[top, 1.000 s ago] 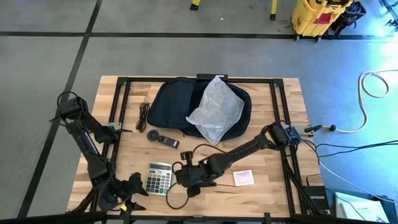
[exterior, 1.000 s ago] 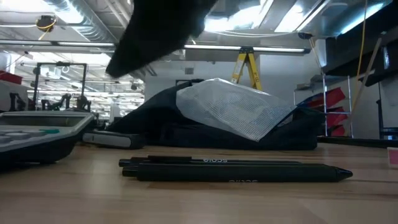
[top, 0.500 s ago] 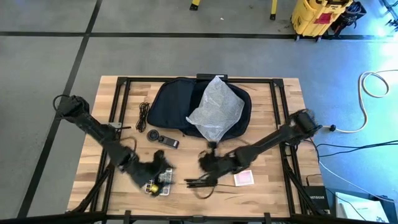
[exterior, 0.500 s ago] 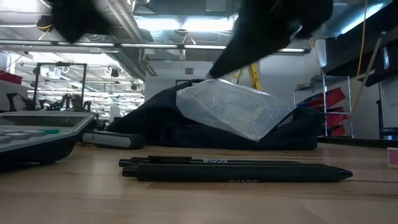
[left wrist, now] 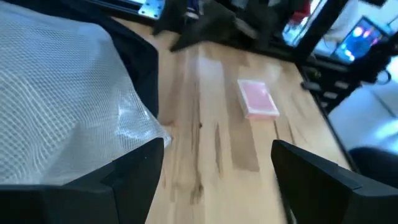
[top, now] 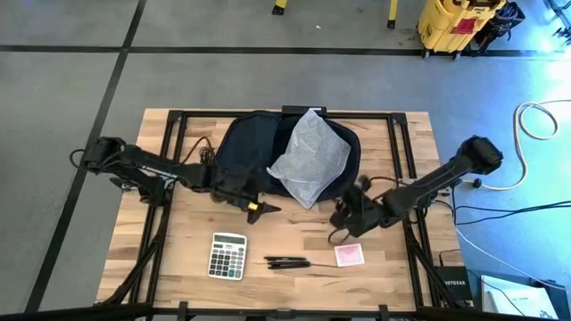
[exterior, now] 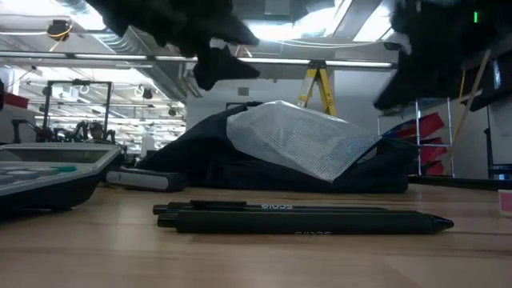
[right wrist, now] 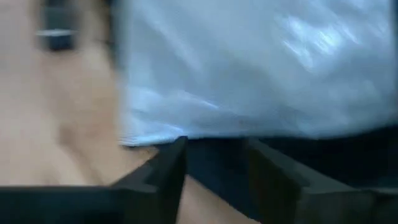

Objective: Unpack backpack
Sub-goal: Put the game card into the transparent zip bag

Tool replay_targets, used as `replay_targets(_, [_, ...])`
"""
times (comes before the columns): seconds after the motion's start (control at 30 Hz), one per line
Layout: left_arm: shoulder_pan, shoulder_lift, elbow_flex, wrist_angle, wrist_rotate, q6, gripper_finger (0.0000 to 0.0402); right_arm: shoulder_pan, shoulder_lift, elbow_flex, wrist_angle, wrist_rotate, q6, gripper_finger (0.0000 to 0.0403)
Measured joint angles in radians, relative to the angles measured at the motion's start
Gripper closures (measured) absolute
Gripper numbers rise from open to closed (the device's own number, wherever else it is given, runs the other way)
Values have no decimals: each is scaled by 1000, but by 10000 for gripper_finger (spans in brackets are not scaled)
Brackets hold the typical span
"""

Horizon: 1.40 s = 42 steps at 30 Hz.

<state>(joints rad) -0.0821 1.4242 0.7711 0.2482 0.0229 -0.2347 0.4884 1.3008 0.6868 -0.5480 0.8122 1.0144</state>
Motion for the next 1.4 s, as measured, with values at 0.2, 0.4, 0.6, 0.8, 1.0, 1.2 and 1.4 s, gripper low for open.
replay_targets(0.2, [69,0,-46,52,4,32,117,-42,-7,-127,135,-57,105,121])
replay_targets(0.4, [119,0,-48,71,86,41,117,-110,-7,-190,248,-48,99,85])
replay_targets(0.6, [122,0,-48,69,140,56,117,-143,-64,-390,537,-46,213,97])
replay_targets(0.8, [122,0,-48,68,142,75,117,-144,-153,-552,1094,-31,-8,97])
replay_targets(1.0, [112,0,-48,55,143,82,117,-146,-181,-587,1108,8,10,97])
replay_targets(1.2, [101,0,-48,50,142,76,117,-219,-151,-588,1104,-38,32,98])
replay_targets(1.4, [87,0,-48,50,130,59,117,-267,-150,-587,1159,-110,4,98])
